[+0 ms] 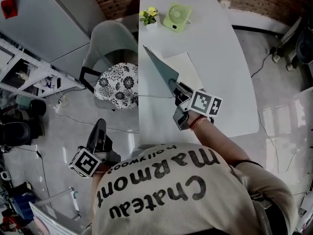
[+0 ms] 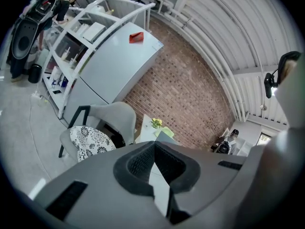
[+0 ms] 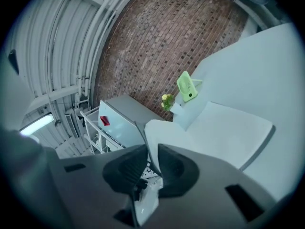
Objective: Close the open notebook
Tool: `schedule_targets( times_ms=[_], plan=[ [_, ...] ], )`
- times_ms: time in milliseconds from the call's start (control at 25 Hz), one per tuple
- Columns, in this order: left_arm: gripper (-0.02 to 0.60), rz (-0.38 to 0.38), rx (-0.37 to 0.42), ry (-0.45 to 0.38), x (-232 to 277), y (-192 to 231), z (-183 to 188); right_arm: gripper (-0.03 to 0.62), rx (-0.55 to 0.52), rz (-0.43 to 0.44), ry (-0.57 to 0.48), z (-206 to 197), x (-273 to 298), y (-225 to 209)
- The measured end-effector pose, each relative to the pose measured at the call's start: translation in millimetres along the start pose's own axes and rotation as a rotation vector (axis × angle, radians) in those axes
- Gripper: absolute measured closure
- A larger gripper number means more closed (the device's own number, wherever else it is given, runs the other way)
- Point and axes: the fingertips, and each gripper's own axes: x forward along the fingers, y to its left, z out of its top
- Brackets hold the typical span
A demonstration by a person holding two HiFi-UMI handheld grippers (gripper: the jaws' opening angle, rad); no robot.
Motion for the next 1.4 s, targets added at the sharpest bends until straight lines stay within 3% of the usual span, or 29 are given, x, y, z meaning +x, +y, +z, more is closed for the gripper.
schedule_targets(
  times_ms=[440,1000,1400],
  plan=[
    [0.581,-0.024,0.002,0.045,13,-10,-13,0.530,-0.029,-0.070,-0.025,8,-27,-22],
    [0.581,-0.007,-0.009,0.033,5,7,-6,0.530,-0.065,-0.165,-0.083,19,-44,-45],
    [0.581,0.012,-0.005,0.038,-3,16,-2,0.549,-0.008,-0.241,-0.144,28,-55,-70]
  ],
)
